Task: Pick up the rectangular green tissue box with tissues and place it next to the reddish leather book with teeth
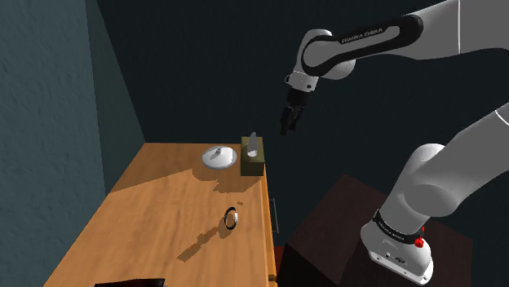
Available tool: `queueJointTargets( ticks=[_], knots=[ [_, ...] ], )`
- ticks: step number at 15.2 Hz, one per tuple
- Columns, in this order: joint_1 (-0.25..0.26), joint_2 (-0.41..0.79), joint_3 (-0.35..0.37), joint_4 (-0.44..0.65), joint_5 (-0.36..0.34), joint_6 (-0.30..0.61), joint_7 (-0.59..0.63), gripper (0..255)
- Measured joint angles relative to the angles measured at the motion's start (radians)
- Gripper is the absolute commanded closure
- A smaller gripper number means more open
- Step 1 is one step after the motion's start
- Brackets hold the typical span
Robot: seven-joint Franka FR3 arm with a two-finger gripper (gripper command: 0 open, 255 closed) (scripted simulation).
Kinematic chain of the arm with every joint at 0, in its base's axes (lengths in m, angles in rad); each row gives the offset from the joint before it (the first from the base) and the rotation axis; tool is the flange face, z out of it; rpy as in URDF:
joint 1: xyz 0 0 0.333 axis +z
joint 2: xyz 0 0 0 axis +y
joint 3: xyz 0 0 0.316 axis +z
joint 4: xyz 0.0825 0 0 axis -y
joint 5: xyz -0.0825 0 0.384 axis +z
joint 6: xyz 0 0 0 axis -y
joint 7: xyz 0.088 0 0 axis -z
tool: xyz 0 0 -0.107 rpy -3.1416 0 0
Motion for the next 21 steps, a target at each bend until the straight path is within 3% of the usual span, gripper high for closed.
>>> queueJointTargets(
  ticks=[9, 16, 21],
  knots=[
    [0.065, 0.292, -0.011, 0.127, 0.206, 0.221, -0.165, 0],
    [0.084, 0.361, 0.005, 0.119, 0.256, 0.302, -0.196, 0],
    [0.086, 0.368, 0.007, 0.115, 0.262, 0.313, -0.2, 0]
  ],
)
